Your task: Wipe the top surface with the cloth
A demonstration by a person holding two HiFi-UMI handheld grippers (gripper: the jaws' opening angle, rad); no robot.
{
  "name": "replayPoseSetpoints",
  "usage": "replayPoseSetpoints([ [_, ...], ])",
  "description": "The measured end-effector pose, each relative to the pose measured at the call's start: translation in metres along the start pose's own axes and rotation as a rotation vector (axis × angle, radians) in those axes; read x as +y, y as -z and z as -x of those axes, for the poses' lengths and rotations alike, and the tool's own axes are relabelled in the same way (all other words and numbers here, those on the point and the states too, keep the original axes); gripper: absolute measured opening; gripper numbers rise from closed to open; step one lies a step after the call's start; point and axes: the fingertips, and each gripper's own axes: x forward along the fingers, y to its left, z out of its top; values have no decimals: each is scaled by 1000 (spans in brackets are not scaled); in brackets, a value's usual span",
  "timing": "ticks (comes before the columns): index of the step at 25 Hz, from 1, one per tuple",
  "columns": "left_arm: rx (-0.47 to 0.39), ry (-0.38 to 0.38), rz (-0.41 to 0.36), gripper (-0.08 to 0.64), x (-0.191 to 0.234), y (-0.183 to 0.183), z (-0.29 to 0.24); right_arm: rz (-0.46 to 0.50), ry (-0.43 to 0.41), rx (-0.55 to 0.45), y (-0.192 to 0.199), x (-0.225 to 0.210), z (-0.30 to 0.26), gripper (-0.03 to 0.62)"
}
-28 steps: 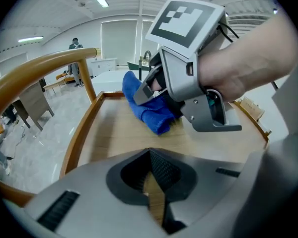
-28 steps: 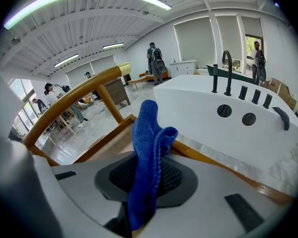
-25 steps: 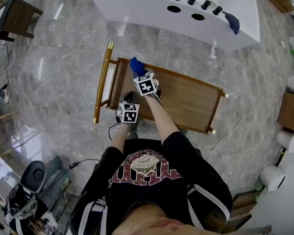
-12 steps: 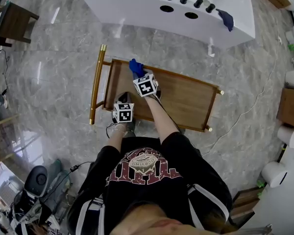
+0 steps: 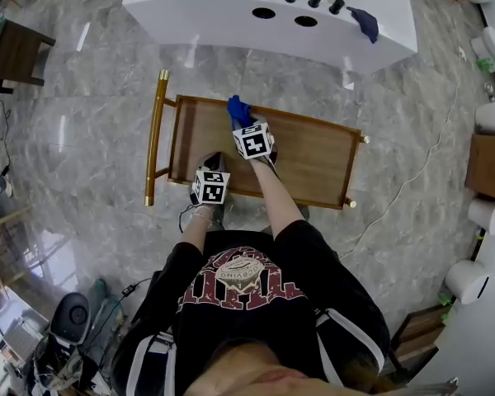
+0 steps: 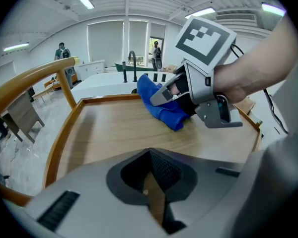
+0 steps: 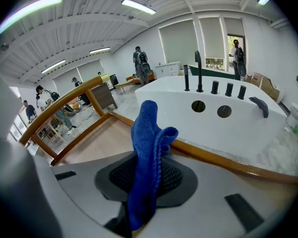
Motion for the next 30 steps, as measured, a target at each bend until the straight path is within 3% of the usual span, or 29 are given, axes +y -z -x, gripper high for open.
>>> replayPoseSetpoints([
  [20, 62, -34, -29, 49, -8, 0, 0, -56, 23, 14, 20, -41, 28, 89],
  [24, 65, -43, -64, 48, -9, -1, 0, -66, 34, 16, 23, -47, 32, 89],
  [30, 61, 67, -97, 48, -55, -16, -13, -71, 44, 20, 28, -59, 39, 89],
])
